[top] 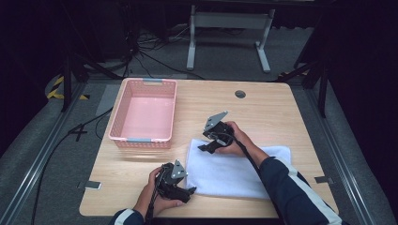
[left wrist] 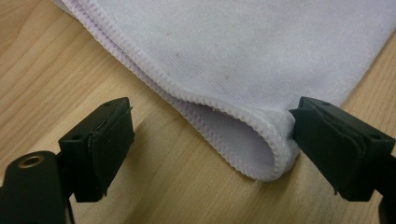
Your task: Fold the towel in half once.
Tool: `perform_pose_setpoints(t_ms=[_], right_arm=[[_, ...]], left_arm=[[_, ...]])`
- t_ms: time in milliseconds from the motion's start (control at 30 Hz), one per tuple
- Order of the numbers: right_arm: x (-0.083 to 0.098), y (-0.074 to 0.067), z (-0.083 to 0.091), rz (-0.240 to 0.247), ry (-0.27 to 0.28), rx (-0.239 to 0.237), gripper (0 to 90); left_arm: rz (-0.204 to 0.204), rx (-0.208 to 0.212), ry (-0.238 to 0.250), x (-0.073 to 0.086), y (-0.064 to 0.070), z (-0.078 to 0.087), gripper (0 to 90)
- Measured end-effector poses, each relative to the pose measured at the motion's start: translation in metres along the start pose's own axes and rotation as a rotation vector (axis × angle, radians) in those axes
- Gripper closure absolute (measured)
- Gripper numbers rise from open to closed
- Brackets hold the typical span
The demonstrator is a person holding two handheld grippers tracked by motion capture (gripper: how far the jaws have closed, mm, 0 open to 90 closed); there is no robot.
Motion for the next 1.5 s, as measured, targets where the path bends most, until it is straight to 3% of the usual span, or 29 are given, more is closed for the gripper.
perform_pose_setpoints(t_ms=[133, 300, 400, 567, 667, 700, 733, 867, 967, 1033, 1133, 1200, 1500], right_arm=[[-0.007, 0.0, -0.016, 0.007, -0.01, -0.037, 37.0], [-0.011, -0.003, -0.029, 0.039, -0.065, -0.047, 42.2], [-0.013, -0.003, -0.036, 0.037, -0.093, -0.057, 38.9], [-0.011, 0.002, -0.039, -0.023, -0.117, -0.09, 33.1], [-0.01, 0.004, -0.041, -0.047, -0.129, -0.072, 29.3], [-0.011, 0.001, -0.04, -0.022, -0.126, -0.104, 44.1], [-0.011, 0.001, -0.04, -0.022, -0.126, -0.104, 44.1], [-0.012, -0.005, -0.038, -0.007, -0.133, -0.172, 64.6], [-0.012, -0.007, -0.037, -0.007, -0.134, -0.22, 73.5], [-0.013, -0.007, -0.038, 0.002, -0.139, -0.208, 74.7], [-0.015, -0.01, -0.037, 0.022, -0.15, -0.197, 75.3], [-0.018, -0.014, -0.038, 0.038, -0.151, -0.175, 75.6], [-0.025, -0.02, -0.042, 0.05, -0.131, -0.173, 75.8]], left_arm=[[-0.001, 0.0, 0.005, 0.0, 0.001, 0.0, 14.3], [-0.001, 0.002, 0.002, 0.0, 0.0, 0.0, 14.4], [-0.009, 0.005, 0.006, 0.0, 0.002, 0.001, 17.1], [-0.022, 0.01, 0.003, -0.002, 0.007, 0.0, 17.4], [-0.017, 0.019, 0.001, -0.005, 0.011, -0.005, 14.8], [-0.016, 0.018, -0.002, -0.005, 0.011, -0.006, 14.4], [-0.017, 0.018, -0.005, -0.006, 0.011, -0.006, 14.4], [-0.009, 0.009, 0.009, -0.009, 0.009, -0.009, 16.1], [-0.009, 0.017, 0.021, -0.012, 0.007, -0.007, 33.5], [-0.026, 0.025, 0.0, -0.013, 0.006, -0.005, 46.8], [-0.041, 0.006, -0.004, -0.013, 0.004, -0.003, 64.0], [-0.026, 0.013, -0.006, -0.011, 0.003, -0.001, 74.1], [-0.027, 0.034, -0.008, -0.007, -0.005, 0.004, 81.6]])
Point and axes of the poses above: each handheld gripper's, and its own axes: z roughly backward along the jaws, x roughly out of its underside, y roughly to its right, the point moved 5 cm from there along -z, roughly forward along the jaws, and after that the axes turned 4 degrees about x, right-handed, at the moved point
